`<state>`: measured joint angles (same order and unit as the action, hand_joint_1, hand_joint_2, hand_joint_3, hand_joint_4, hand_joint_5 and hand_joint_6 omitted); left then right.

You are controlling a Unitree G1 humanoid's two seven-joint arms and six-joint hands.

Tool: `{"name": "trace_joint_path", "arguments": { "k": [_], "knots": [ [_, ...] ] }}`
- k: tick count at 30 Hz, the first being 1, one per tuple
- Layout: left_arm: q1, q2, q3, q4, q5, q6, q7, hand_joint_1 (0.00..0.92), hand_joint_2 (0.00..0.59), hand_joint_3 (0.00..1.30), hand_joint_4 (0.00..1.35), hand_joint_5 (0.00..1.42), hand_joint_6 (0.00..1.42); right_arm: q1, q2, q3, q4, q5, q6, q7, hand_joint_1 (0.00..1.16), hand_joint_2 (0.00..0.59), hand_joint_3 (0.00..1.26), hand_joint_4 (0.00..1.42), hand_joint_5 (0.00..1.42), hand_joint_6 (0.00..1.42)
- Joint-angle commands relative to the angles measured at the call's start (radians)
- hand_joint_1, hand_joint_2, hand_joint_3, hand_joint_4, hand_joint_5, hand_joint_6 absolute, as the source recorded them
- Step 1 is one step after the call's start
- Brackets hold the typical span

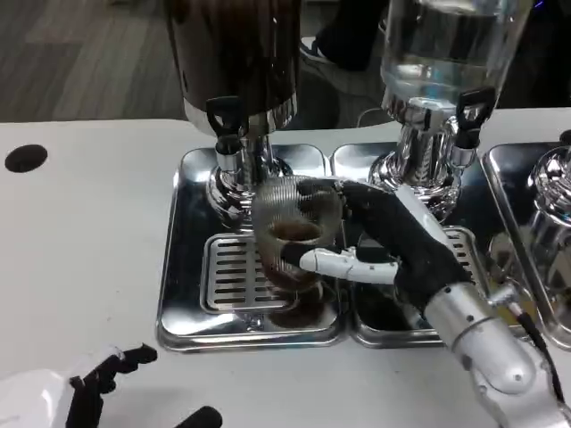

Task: Grasp the cup under the faucet to collect the drink, then remove the cup.

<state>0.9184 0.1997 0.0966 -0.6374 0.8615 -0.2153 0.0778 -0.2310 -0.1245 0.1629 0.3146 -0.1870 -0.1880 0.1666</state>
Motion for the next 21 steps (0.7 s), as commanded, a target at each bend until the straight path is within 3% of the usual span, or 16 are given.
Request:
{"name": "trace_joint_path", "arguments": {
  "k": [1,21],
  "knots": [
    [-0.004,0.008,-0.011,0.009,0.014,0.01,-0.014,0.0,0.097,0.4,0.37,0.44,0.56,0.028,-0.013,-0.021,-0.078,0.036,-0.001,0.018,0.7,0.091,0.35,0.35,0.33,0.14],
    [-0.023,0.005,-0.063,0.013,0.039,0.02,-0.018,0.0,0.097,0.4,0.36,0.44,0.57,0.303,-0.14,-0.092,-0.321,0.14,-0.063,0.144,0.71,0.105,0.36,0.35,0.33,0.14]
  ]
}}
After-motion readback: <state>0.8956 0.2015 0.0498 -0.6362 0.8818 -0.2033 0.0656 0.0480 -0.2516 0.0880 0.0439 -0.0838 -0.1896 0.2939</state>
